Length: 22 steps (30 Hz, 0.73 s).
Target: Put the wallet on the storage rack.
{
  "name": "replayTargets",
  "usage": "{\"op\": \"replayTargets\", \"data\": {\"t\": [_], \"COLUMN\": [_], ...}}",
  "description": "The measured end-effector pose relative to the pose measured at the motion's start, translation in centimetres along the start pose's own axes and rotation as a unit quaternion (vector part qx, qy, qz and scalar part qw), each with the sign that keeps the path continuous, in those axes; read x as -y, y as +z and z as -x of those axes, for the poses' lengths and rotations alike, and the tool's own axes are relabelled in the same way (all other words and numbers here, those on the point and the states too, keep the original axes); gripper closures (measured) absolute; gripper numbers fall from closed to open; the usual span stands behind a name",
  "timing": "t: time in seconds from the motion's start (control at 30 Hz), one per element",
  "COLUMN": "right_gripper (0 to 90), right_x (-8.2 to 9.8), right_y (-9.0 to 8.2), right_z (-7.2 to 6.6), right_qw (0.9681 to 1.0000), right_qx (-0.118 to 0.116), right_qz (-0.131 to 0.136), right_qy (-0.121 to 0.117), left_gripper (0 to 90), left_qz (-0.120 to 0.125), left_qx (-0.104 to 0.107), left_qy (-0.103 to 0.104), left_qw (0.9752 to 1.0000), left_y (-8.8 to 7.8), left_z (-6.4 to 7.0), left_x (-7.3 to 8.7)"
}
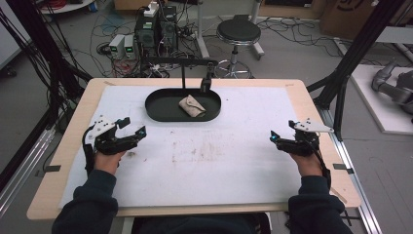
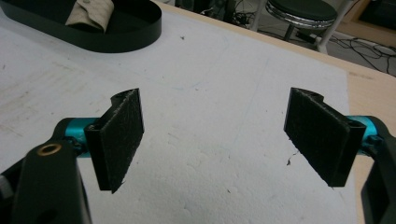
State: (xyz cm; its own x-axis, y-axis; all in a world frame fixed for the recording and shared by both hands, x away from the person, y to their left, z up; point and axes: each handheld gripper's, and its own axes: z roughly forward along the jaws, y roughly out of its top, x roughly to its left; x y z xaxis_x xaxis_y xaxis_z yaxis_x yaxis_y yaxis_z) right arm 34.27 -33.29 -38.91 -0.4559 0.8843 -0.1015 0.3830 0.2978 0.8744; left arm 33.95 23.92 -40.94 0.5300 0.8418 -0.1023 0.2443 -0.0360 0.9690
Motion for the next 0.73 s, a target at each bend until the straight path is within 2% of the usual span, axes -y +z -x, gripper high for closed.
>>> {"op": "replayTargets", "data": {"t": [0.23,0.73], "right_gripper": [20.4,20.4], "right_x": [0.35,0.41], "right_y": [0.14,0.32], "right_z": [0.23,0.30], "right_qw": [0.9999,0.9999], "right_qx": [0.009,0.012], "right_qz": [-0.007,-0.009], "right_qy": [-0.004,-0.005], "left_gripper": [23.8,23.8], "left_qz": [0.000,0.000], "left_qx": [0.000,0.002], "left_qy": [0.001,-0.002], "left_qw": [1.0000,1.0000], "left_y": [0.03,0.04], "left_z": [0.09,-0.02], "left_x": [-0.01,0.03]}}
